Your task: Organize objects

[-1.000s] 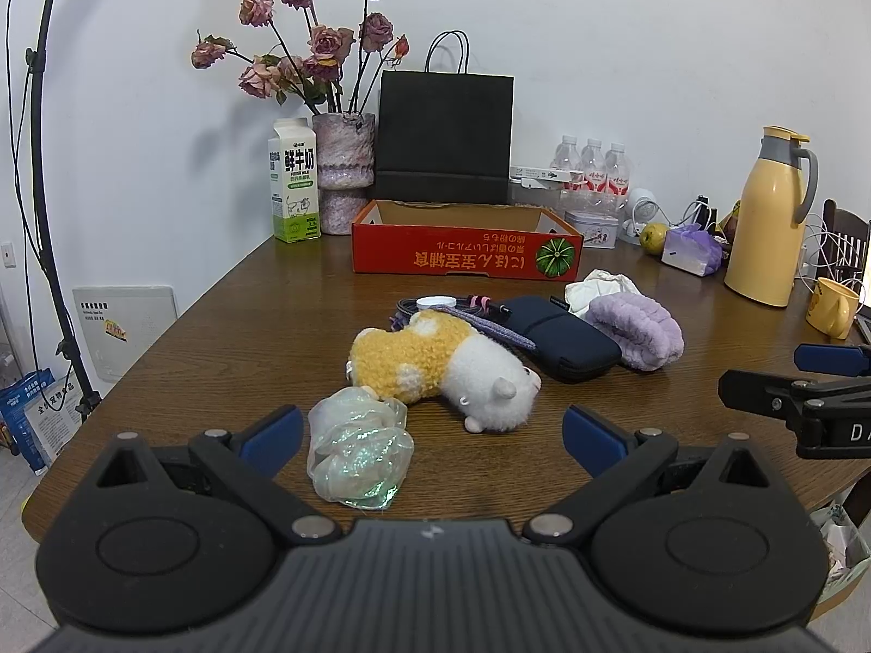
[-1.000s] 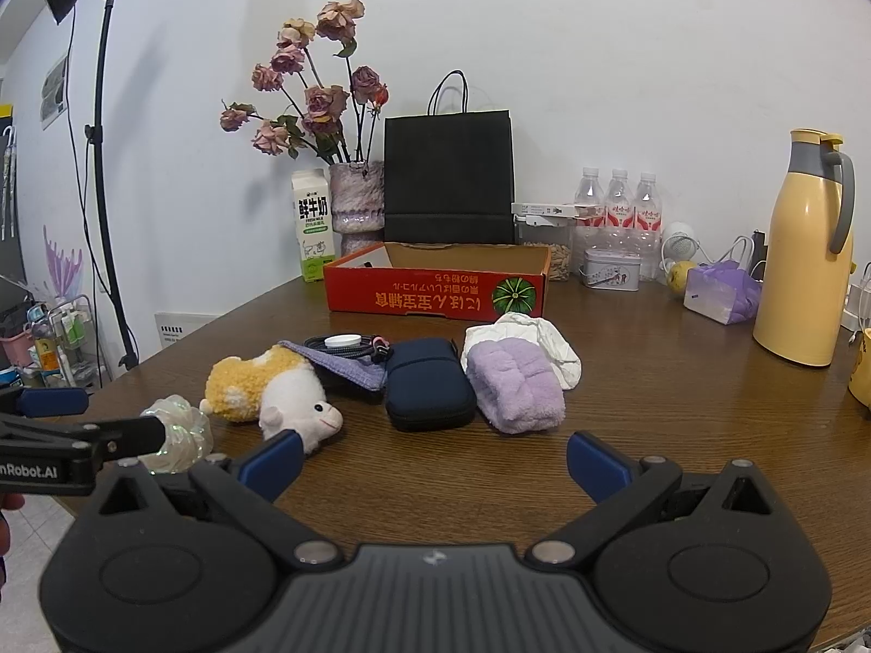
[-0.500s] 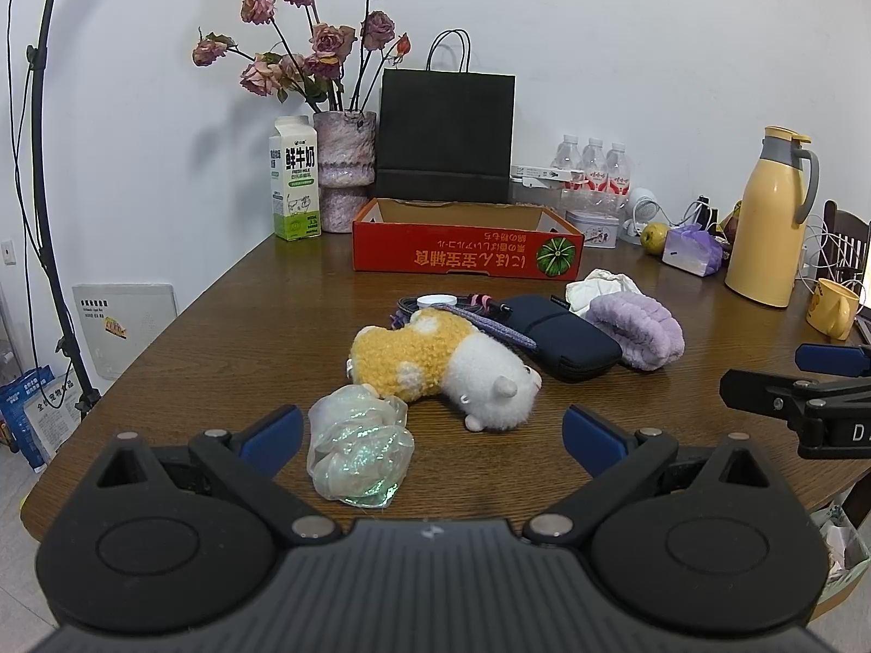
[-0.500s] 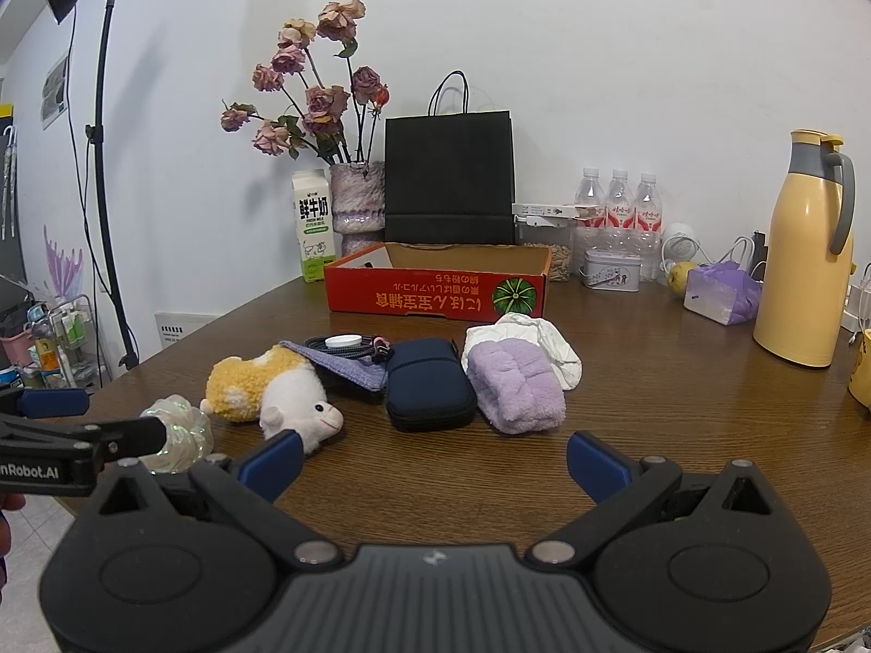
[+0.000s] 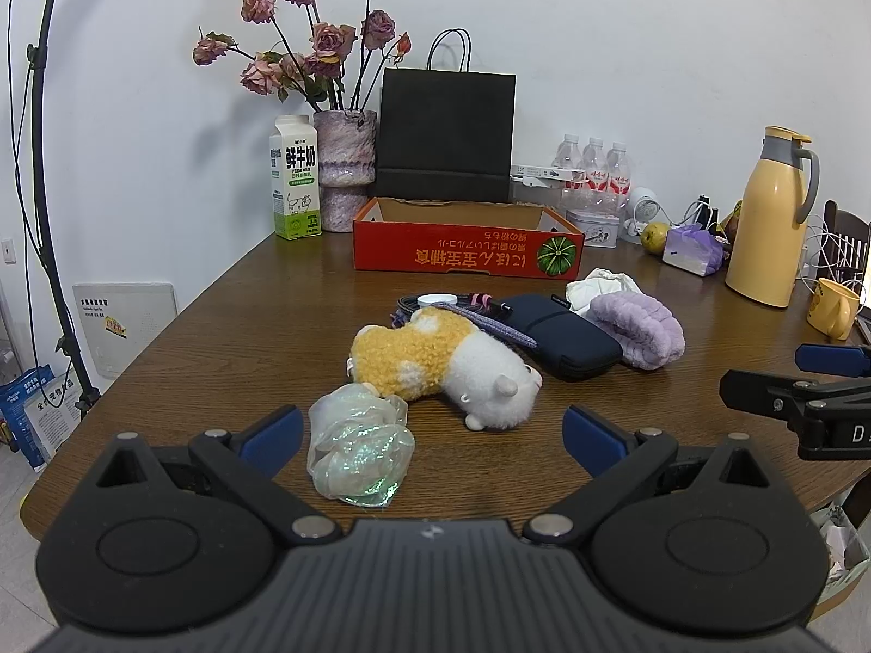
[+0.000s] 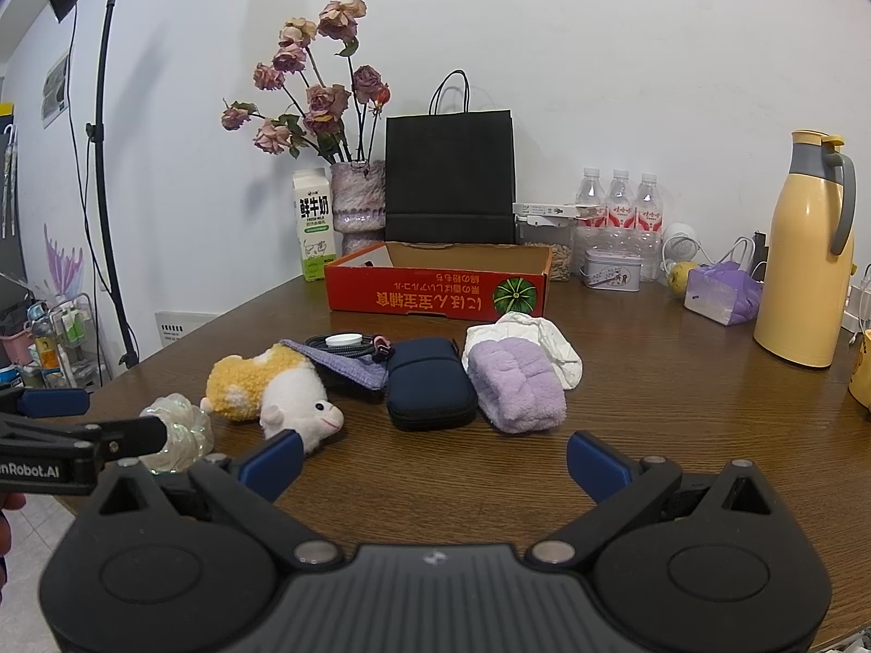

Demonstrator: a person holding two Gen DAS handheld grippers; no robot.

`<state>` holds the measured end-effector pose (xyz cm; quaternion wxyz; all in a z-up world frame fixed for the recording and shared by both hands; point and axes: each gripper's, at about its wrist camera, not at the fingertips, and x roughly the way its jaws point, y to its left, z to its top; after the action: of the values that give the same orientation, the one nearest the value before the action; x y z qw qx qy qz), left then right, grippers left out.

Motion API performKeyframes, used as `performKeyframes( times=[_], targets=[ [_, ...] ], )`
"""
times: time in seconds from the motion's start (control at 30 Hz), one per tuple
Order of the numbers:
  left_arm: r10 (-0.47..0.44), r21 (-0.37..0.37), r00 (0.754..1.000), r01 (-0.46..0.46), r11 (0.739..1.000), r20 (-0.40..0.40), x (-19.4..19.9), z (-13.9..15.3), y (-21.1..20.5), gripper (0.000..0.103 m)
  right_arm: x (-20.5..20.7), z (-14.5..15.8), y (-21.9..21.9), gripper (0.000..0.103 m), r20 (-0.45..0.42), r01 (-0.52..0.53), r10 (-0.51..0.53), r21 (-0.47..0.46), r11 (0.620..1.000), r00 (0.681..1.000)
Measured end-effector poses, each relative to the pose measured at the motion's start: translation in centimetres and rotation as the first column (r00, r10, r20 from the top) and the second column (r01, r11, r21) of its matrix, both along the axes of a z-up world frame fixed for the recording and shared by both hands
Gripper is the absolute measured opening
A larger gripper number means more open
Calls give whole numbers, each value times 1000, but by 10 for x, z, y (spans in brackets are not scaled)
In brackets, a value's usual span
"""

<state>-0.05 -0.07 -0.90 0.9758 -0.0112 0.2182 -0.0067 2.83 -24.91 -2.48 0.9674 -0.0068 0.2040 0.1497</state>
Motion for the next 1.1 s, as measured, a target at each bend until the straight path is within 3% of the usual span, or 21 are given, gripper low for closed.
performKeyframes(
  times=[1.1],
  targets=[
    [8, -4, 1000, -8, 1000, -5, 4, -1, 3, 103, 3, 1, -1, 103, 0, 2, -2, 2, 1000, 1000]
  ],
)
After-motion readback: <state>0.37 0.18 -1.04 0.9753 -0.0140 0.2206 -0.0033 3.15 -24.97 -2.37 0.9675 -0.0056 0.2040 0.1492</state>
